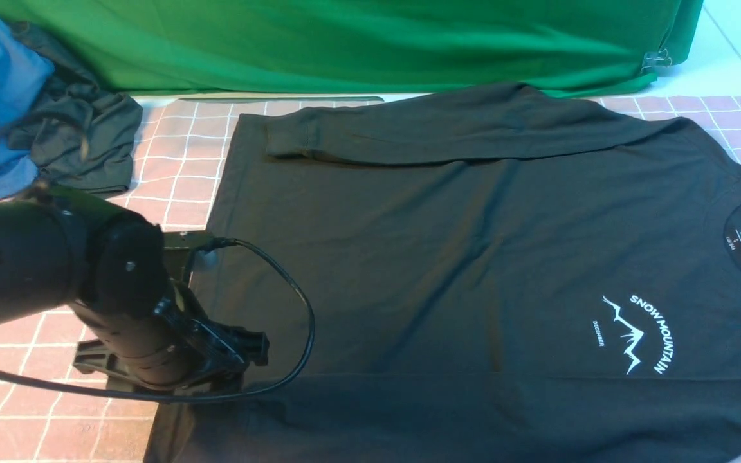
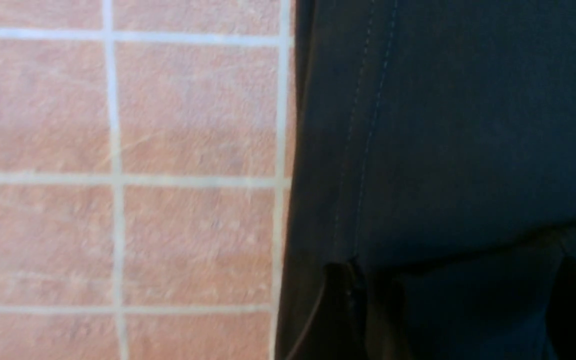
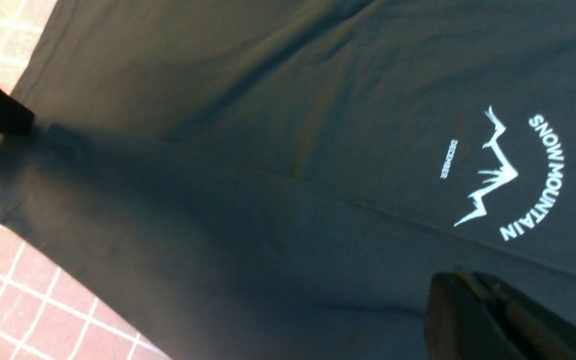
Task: Fold a long-sleeved shirt over a pink coffee tablecloth.
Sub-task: 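Grasp the left edge of the dark T-shirt lying flat on the table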
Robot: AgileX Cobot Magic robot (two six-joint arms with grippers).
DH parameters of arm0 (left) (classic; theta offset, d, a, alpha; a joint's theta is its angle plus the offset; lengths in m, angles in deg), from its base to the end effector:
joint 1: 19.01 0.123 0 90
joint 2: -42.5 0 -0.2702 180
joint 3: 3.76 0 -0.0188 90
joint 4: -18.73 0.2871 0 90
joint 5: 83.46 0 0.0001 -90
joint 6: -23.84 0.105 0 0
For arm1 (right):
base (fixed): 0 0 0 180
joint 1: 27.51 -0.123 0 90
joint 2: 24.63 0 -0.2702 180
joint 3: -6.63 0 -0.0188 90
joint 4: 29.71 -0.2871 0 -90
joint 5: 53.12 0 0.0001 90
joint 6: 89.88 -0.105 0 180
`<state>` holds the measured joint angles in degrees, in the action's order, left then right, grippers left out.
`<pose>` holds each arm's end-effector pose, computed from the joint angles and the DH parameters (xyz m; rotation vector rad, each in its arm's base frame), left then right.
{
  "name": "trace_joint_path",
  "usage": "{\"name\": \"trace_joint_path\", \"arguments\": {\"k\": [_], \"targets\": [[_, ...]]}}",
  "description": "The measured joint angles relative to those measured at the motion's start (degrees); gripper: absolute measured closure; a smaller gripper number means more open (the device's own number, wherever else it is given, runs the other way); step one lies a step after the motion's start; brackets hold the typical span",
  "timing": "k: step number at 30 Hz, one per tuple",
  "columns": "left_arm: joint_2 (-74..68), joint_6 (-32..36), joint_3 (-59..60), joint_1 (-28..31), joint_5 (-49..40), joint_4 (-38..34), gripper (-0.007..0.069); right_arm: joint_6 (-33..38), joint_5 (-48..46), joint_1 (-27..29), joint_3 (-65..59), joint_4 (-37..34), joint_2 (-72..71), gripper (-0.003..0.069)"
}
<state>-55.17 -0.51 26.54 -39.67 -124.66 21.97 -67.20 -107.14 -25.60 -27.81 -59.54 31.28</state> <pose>0.2762 -0.0999 0.1259 -0.0374 2.9506 -0.0508 0.1982 0.0357 0.2897 -0.2261 2.3919 0.4579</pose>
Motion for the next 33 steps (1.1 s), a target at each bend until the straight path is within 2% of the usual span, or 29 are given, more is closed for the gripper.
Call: {"name": "trace_joint_path", "arguments": {"k": [7, 10, 11, 16, 17, 18, 20, 33], "targets": [[-2.56, 2.26, 0.0, 0.0, 2.71, -0.9, 0.0104, 0.04, 0.27, 0.0, 0.0, -0.05, 0.0, 0.0619], [-2.62, 5.2, 0.0, 0.0, 3.87, -2.55, 0.019, 0.04, 0.34, 0.0, 0.0, -0.05, 0.0, 0.0619], [-2.62, 5.2, 0.0, 0.0, 3.93, -2.68, 0.019, 0.04, 0.34, 0.0, 0.0, -0.05, 0.0, 0.0619], [-3.75, 10.1, 0.0, 0.0, 2.57, -5.76, 0.0409, 0.04, 0.45, 0.0, 0.0, -0.1, 0.0, 0.0617], [-3.86, 10.2, 0.0, 0.0, 2.48, -5.94, 0.0419, 0.04, 0.45, 0.0, 0.0, -0.1, 0.0, 0.0617], [-4.06, 10.55, -0.06, 0.0, 2.15, -6.63, 0.0504, 0.04, 0.45, 0.0, 0.0, -0.1, 0.0, 0.0616], [-4.07, 11.38, -0.06, 0.0, 2.03, -6.68, 0.0569, 0.04, 0.47, 0.0, 0.0, -0.1, 0.0, 0.0616], [4.3, 11.45, -6.71, 0.0, -3.3, -0.58, 0.0594, 1.47, 0.52, 0.0, 0.0, -0.1, 0.0, 0.0613]]}}
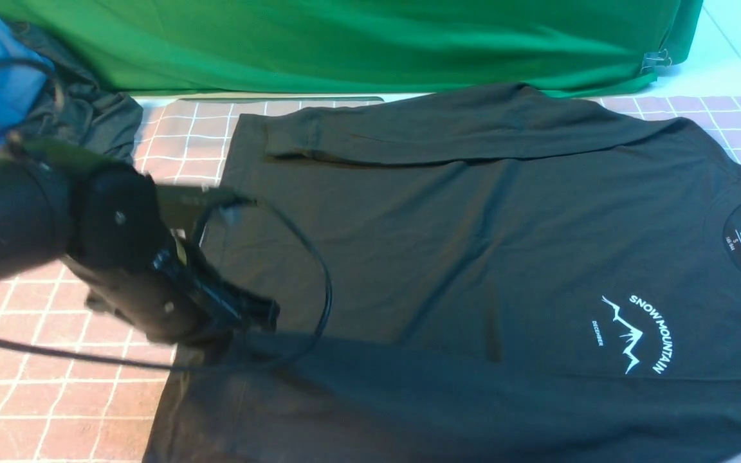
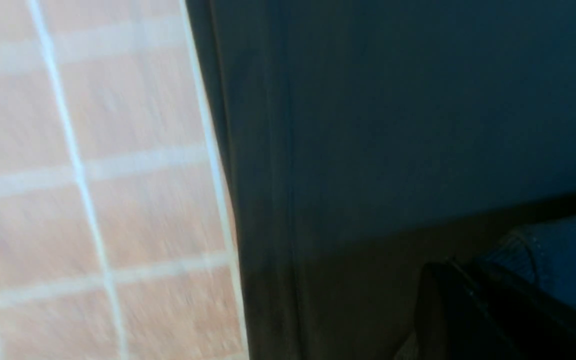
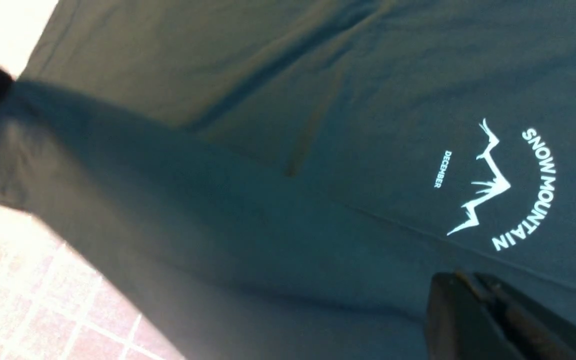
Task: Fold a long-sleeved shirt over a pink coffee tablecloth.
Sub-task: 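Fold the left side of the black T-shirt inward over its body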
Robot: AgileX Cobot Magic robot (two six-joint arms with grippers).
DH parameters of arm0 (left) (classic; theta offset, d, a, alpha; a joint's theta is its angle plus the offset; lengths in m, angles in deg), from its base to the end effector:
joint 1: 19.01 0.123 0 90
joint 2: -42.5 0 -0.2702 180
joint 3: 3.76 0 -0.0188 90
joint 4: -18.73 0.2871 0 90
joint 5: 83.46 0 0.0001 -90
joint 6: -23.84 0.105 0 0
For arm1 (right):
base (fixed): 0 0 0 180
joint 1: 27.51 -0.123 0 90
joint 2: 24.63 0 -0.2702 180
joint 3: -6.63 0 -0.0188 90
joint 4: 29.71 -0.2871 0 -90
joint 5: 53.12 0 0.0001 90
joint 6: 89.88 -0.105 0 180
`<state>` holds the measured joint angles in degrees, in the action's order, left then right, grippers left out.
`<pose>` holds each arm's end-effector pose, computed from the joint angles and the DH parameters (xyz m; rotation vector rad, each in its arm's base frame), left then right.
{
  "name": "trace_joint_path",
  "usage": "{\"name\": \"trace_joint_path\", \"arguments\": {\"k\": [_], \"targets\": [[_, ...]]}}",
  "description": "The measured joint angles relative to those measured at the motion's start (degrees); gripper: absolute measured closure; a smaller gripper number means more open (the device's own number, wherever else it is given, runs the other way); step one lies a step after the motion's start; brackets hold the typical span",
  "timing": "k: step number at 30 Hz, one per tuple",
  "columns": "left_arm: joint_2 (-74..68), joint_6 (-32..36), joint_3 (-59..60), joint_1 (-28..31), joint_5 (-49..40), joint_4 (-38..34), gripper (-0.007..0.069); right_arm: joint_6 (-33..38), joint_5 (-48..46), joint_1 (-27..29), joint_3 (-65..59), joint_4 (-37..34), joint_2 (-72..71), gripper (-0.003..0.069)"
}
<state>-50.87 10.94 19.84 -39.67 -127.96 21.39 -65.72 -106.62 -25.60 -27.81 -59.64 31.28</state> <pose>0.2946 -0.1074 0.1798 0.2299 2.8106 -0.0816 0.1990 0.0355 0.2902 -0.2519 2.3782 0.4437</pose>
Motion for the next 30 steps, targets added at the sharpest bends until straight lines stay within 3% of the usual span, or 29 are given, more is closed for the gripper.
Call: {"name": "trace_joint_path", "arguments": {"k": [16, 30], "targets": [[-10.66, 0.18, -19.62, 0.0, -1.74, 9.82, 0.0594, 0.0, 1.02, 0.0, 0.0, -0.07, 0.0, 0.0613], [-19.18, -2.57, -26.4, 0.0, -1.76, 14.93, 0.0594, 0.0, 1.47, 0.0, 0.0, -0.07, 0.0, 0.0607]]}}
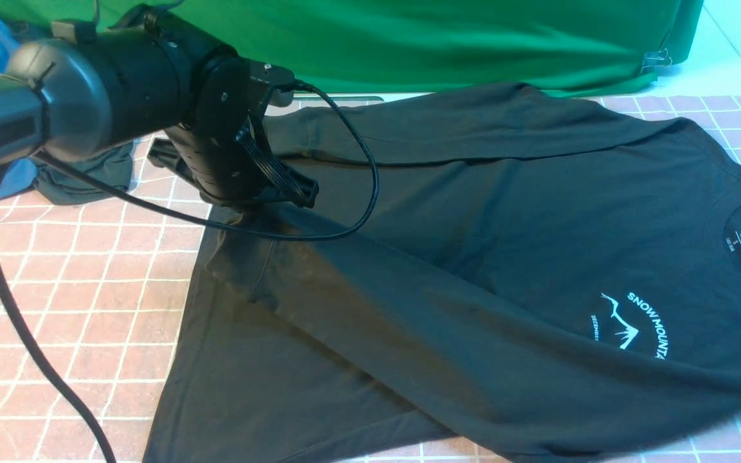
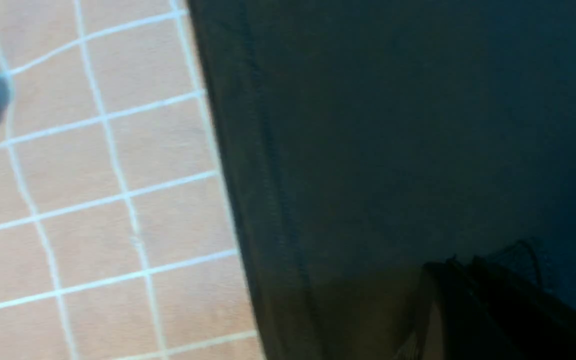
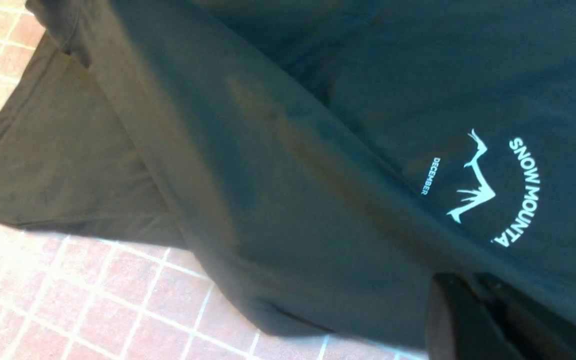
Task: Fold a long-sleeved shirt over a pink coffee tablecloth.
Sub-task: 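Fold the left side of the black T-shirt inward over its body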
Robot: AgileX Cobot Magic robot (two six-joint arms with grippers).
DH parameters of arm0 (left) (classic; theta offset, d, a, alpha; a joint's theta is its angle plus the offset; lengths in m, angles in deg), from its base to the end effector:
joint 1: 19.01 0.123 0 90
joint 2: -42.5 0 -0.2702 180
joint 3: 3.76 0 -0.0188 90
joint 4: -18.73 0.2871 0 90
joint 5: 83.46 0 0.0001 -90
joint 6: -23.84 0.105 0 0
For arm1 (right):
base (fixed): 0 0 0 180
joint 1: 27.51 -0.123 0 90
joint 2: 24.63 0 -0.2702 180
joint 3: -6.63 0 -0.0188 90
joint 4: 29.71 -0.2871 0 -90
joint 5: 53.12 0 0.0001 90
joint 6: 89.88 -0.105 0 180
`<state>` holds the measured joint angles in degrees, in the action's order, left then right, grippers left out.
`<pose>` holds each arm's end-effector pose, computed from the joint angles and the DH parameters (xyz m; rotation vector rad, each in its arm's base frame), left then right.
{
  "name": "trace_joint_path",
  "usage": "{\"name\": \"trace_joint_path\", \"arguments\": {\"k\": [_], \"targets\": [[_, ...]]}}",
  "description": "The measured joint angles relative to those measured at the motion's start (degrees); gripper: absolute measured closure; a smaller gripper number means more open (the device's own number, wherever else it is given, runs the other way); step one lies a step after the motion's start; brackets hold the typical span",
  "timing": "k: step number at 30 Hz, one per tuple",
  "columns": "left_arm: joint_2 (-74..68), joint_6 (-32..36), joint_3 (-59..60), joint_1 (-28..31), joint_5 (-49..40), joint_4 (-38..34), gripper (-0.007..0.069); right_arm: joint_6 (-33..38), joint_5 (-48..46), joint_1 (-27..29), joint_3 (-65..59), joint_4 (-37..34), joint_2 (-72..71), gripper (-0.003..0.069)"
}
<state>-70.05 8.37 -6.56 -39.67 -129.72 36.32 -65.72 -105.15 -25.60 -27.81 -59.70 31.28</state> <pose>0.4048 -0.1281 0.2006 0.3405 2.6390 0.1644 0.2011 0.0347 0.2917 -0.2402 2.3567 0.4330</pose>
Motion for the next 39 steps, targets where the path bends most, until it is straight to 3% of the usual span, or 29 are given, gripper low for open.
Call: {"name": "trace_joint_path", "arguments": {"k": [4, 13, 26, 30, 35, 39], "targets": [[-0.26, -3.69, -0.07, 0.0, -0.03, 4.61, 0.0594, 0.0, 0.06, 0.0, 0.0, 0.0, 0.0, 0.0603], [-2.64, -3.28, -0.07, 0.0, 7.26, 6.08, 0.0594, 0.0, 0.38, 0.0, 0.0, 0.0, 0.0, 0.0594], [-6.12, -3.26, -0.07, 0.0, 7.79, 12.73, 0.0587, 0.0, 0.44, 0.0, 0.0, 0.0, 0.0, 0.0589], [-6.17, -3.32, -0.07, 0.0, 9.38, 14.66, 0.0529, 0.0, 0.44, 0.0, 0.0, 0.0, 0.0, 0.0589], [-6.17, -3.87, -0.07, 0.0, 9.87, 16.98, 0.0384, 0.0, 0.44, 0.0, 0.0, 0.0, 0.0, 0.0589], [-6.17, -11.52, -0.96, 0.0, 8.56, 21.2, 0.0319, 0.0, 0.44, 0.0, 0.0, 0.0, 0.0, 0.0589]]}}
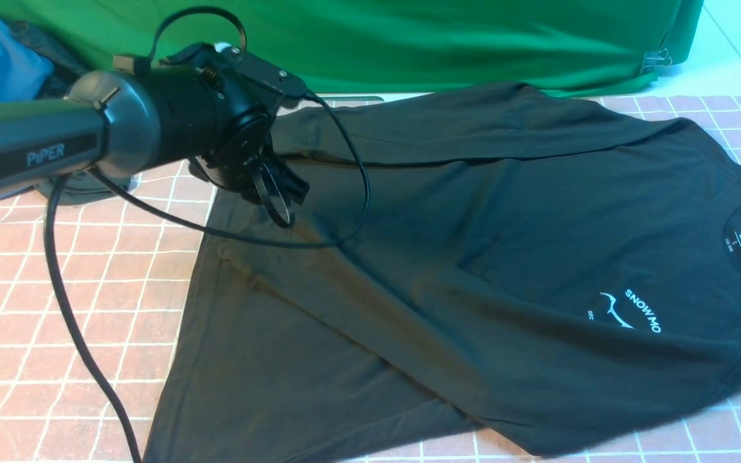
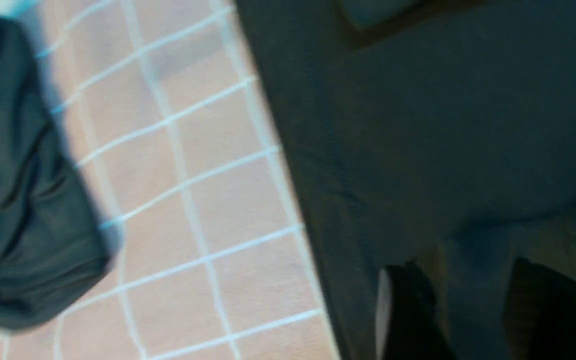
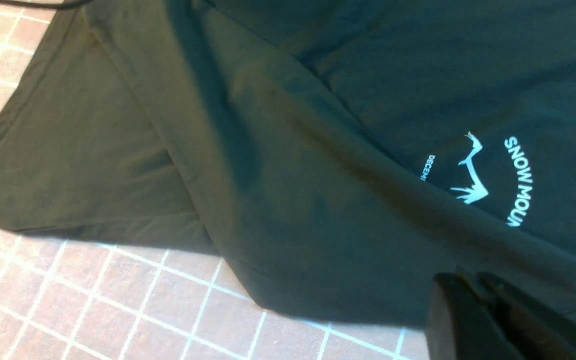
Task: Fold a long-sleeved shirt over a pink coffee tablecloth.
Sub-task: 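Fold the left side of the black T-shirt inward over its body, then grab the top left corner of the dark shirt with the left gripper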
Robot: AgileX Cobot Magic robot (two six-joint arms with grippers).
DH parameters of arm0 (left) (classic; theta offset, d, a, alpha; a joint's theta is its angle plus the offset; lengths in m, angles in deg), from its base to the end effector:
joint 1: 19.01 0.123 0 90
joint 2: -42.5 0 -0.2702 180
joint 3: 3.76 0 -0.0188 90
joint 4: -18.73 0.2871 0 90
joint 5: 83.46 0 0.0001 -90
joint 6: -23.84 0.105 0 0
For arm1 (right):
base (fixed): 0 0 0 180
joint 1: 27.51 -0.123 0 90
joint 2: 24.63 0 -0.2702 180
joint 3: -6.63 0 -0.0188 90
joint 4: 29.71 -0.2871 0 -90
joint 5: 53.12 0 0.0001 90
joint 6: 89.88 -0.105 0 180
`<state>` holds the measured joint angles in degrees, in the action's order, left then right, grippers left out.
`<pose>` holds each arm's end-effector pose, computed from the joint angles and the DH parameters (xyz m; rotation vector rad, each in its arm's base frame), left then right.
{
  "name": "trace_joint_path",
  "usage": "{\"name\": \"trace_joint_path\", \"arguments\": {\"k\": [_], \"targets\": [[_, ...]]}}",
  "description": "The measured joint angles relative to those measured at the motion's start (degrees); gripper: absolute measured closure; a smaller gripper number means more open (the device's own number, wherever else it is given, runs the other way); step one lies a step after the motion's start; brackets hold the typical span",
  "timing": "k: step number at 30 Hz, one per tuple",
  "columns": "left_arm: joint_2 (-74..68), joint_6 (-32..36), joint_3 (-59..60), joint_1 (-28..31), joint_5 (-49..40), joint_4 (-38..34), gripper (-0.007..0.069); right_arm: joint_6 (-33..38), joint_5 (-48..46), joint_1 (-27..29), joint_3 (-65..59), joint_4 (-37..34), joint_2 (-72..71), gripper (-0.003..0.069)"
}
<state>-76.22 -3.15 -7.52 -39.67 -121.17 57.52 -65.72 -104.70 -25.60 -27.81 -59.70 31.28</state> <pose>0.4373 -0.1218 0.1754 0.4133 2.4491 0.3894 0.2018 0.0344 0.2921 -0.2367 2.3502 0.4294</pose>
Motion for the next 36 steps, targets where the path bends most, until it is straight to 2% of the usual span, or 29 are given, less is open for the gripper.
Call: {"name": "trace_joint_path", "arguments": {"k": [1, 4, 5, 6, 7, 8, 9, 12, 15, 17, 20, 23, 24, 25, 27, 30, 32, 36], "targets": [[0.0, -4.14, -1.93, 0.32, -1.84, 0.79, 0.0325, 0.0, 0.0, 0.0, 0.0, 0.0, 0.0, 0.0589], [-0.09, -5.0, -6.54, 1.67, -4.42, -3.19, 0.0367, 0.0, 0.0, 0.0, 0.0, 0.0, 0.0, 0.0589], [-0.48, -2.12, -11.27, 3.43, -6.72, -10.23, 0.0429, 0.0, 0.0, 0.0, 0.0, 0.0, 0.0, 0.0589], [-0.64, -1.66, -12.62, 3.68, -7.04, -12.39, 0.0438, 0.0, 0.0, 0.0, 0.0, 0.0, 0.0, 0.0589], [-1.46, 2.01, -16.81, 5.76, -9.21, -19.66, 0.0505, 0.0, 0.0, 0.0, 0.0, 0.0, 0.0, 0.0589], [-2.21, 3.56, -19.63, 6.76, -10.76, -24.62, 0.0533, 0.0, 0.0, 0.0, 0.0, 0.0, 0.0, 0.0589], [-4.14, 7.51, -24.95, 9.76, -13.82, -33.65, 0.0586, 0.0, 0.05, 0.0, 0.0, 0.0, 0.0, 0.0589], [-8.41, 10.22, -32.1, 13.39, -16.07, -43.08, 0.0608, 0.0, 0.05, 0.0, 0.0, 0.0, 0.0, 0.0589], [-12.74, 11.12, -36.19, 14.98, -16.13, -45.09, 0.0606, 0.0, 0.11, 0.0, 0.0, 0.0, 0.0, 0.0589], [-14.81, 11.42, -37.27, 15.09, -15.04, -44.91, 0.0588, 0.0, 0.18, 0.0, 0.0, 0.0, 0.0, 0.0589], [-18.52, 11.55, -37.75, 15.04, -10.98, -44.92, 0.0517, 0.0, 0.17, 0.0, 0.0, 0.0, 0.0, 0.0589], [-21.07, 11.55, -37.82, 15.04, -7.8, -44.97, 0.0431, -0.13, 0.17, 0.0, 0.0, 0.0, 0.0, 0.059], [-22.51, 11.55, -37.82, 15.04, -6.24, -45.03, 0.0365, -0.42, 0.17, 0.0, 0.0, 0.0, 0.0, 0.059], [-22.84, 11.55, -37.82, 15.04, -5.88, -45.02, 0.0356, -0.42, 0.17, 0.0, 0.0, 0.0, 0.0, 0.059], [-24.74, 11.55, -37.88, 15.04, -3.59, -46.31, 0.0256, -0.83, 0.17, 0.0, 0.0, 0.0, 0.0, 0.0589], [-26.35, 11.55, -37.88, 15.04, -1.87, -48.89, 0.0173, -1.2, 0.17, 0.0, 0.0, 0.0, 0.0, 0.0589], [-27.26, 11.75, -37.88, 15.04, -0.97, -50.78, 0.0138, -1.32, 0.21, 0.0, 0.0, 0.0, 0.0, 0.0589], [-28.12, 12.17, -37.88, 15.04, -0.08, -53.25, 0.0126, -1.39, 0.21, 0.0, 0.0, 0.0, 0.0, 0.0589]]}}
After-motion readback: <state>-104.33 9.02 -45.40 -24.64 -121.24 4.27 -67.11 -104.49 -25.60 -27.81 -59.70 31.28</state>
